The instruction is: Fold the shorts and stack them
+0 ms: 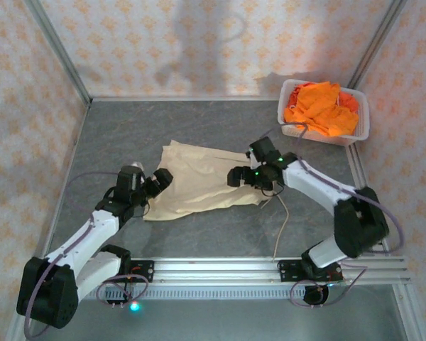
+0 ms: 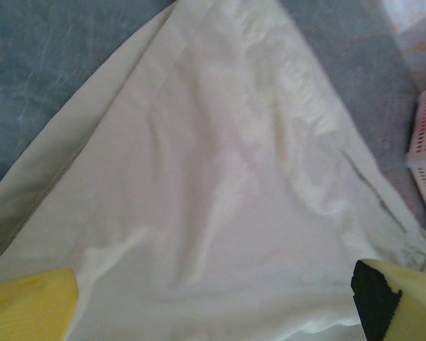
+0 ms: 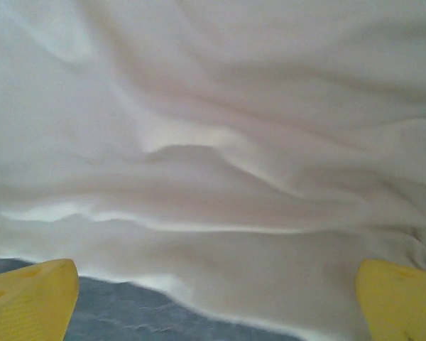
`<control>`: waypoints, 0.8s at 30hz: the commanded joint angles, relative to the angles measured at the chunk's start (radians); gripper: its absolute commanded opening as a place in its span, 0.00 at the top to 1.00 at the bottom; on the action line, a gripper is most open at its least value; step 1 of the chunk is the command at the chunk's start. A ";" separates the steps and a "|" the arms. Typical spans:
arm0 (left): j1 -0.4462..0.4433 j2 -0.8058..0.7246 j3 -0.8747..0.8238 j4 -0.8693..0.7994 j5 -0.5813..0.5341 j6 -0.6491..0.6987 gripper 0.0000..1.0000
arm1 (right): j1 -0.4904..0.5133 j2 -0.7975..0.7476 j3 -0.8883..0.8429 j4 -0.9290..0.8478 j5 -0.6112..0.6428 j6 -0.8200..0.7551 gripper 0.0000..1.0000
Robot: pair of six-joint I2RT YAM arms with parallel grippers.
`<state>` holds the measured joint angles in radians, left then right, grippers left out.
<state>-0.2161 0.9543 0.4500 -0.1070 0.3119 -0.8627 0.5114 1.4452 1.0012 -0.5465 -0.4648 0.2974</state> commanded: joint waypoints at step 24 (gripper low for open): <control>-0.011 0.067 0.012 0.015 -0.005 0.024 0.00 | -0.265 0.162 -0.131 0.177 -0.132 0.172 0.28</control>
<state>-0.2165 1.0130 0.4667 -0.1078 0.3080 -0.8627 0.2478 1.5826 0.8928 -0.4274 -0.5602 0.4381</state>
